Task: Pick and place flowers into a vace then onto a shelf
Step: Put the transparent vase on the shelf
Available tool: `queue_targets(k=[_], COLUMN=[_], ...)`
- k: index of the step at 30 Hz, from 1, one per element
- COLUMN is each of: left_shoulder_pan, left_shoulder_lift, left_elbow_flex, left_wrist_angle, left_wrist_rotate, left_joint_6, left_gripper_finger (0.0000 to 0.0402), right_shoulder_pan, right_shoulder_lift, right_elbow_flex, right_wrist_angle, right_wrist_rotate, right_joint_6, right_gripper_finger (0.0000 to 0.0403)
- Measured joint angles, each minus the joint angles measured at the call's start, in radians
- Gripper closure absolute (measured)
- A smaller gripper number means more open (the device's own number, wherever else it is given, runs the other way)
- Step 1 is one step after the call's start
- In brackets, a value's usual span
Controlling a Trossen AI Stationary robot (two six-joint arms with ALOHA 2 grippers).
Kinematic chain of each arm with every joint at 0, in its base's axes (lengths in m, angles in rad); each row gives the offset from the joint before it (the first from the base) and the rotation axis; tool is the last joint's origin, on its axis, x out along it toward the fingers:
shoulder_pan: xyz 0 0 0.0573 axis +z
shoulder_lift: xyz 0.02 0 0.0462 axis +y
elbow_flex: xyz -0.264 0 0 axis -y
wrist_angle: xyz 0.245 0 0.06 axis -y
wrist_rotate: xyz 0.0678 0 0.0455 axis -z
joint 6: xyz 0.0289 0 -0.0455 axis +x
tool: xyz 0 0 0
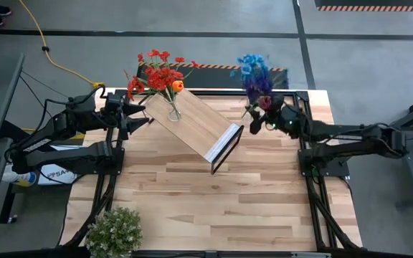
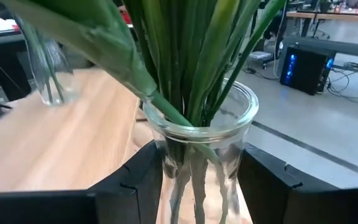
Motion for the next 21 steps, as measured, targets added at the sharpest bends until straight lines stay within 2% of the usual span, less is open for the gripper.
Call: queue_targets(k=[11,16,21], left_shoulder_pan=[0.000,0.000,0.000], left_shoulder_lift=[0.000,0.000,0.000], left_elbow_flex=[0.000,0.000,0.000], left_wrist_angle=[-0.004,-0.005,-0.005], left_wrist_rotate=[0.000,0.000,0.000], left_joint_6=[-0.002,-0.002,-0.003], left_gripper_finger=[0.0043,0.0043,0.0043], right_shoulder_pan=[-0.059,-0.051,0.002], right_shoulder_lift=[0.000,0.054,0.133], right_elbow_flex=[0.348,0.443,0.493], right_wrist_angle=[-0.318,-0.352,-0.352], right_wrist_rotate=[-0.135,-0.234,-0.245], right_joint_6=[-0.009,0.038,0.038], right_gripper_finger=[0.0233,0.0233,0.0233])
